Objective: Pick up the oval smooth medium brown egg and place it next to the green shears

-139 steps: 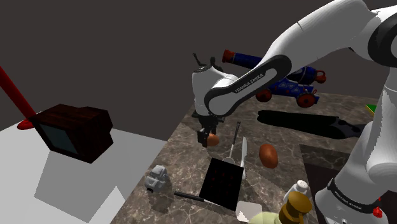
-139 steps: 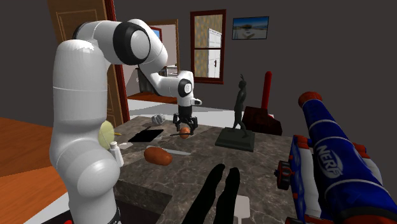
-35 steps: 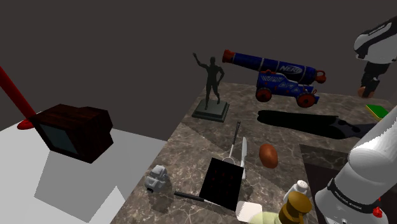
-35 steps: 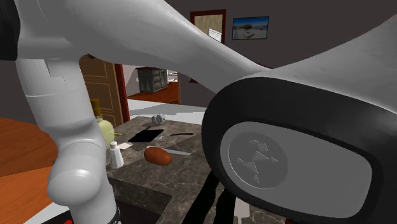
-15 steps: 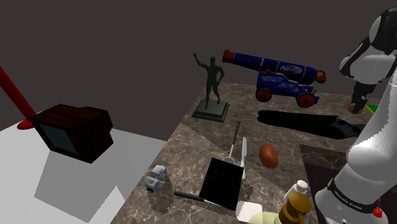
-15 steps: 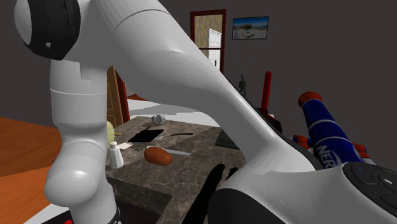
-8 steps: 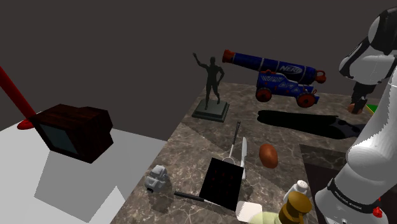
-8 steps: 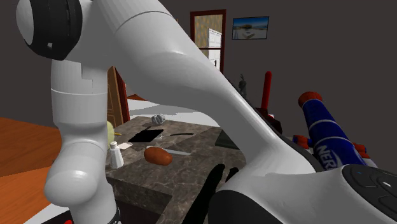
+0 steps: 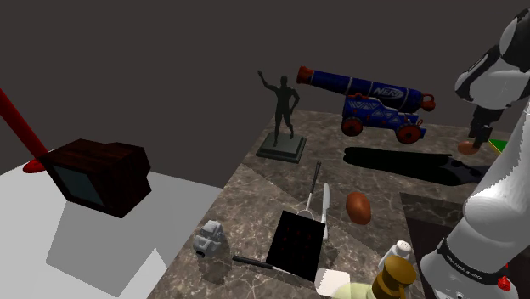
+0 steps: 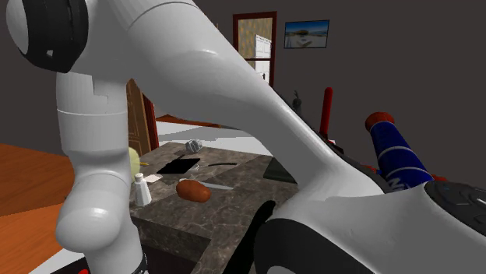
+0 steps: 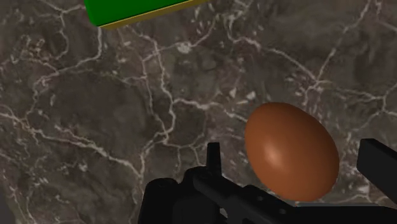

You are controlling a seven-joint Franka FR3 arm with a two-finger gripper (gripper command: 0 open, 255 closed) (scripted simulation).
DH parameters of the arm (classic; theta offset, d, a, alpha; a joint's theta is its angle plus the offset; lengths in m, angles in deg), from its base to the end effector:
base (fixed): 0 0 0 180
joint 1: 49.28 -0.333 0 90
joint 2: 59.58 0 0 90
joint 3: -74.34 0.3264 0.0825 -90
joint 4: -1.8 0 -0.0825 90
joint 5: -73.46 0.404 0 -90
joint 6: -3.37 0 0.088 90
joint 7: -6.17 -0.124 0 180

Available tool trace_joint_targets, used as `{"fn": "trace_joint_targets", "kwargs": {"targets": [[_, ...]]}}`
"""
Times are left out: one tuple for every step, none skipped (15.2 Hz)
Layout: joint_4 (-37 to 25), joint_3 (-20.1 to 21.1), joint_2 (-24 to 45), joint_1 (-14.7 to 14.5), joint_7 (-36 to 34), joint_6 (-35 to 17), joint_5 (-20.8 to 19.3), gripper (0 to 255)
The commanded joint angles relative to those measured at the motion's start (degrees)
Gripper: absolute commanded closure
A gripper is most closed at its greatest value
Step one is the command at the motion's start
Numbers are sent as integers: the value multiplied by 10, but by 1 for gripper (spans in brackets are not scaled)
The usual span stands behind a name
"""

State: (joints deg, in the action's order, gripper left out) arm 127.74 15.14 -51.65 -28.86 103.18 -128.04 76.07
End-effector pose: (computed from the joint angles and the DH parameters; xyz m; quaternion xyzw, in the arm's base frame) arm 0.1047 -0.5491 0.3341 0.9893 0.1392 -0.0417 0.0143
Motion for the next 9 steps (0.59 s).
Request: {"fn": "trace_joint_targets", "kwargs": {"targets": [[-14, -13, -36, -18, -29, 34, -42, 0], [-21, -15, -52, -23, -41, 49, -58, 0], [-21, -14, -52, -22, -41, 49, -58, 0], [-21, -13, -52, -21, -41, 49, -58, 0], [-21, -13, -52, -21, -41, 49, -58, 0], [-21, -13, -52, -21, -41, 49, -58, 0], [-21, -13, -52, -21, -41, 49, -58, 0], [-21, -13, -52, -21, -41, 49, -58, 0], [-21, -13, -52, -21, -41, 49, -58, 0]]}}
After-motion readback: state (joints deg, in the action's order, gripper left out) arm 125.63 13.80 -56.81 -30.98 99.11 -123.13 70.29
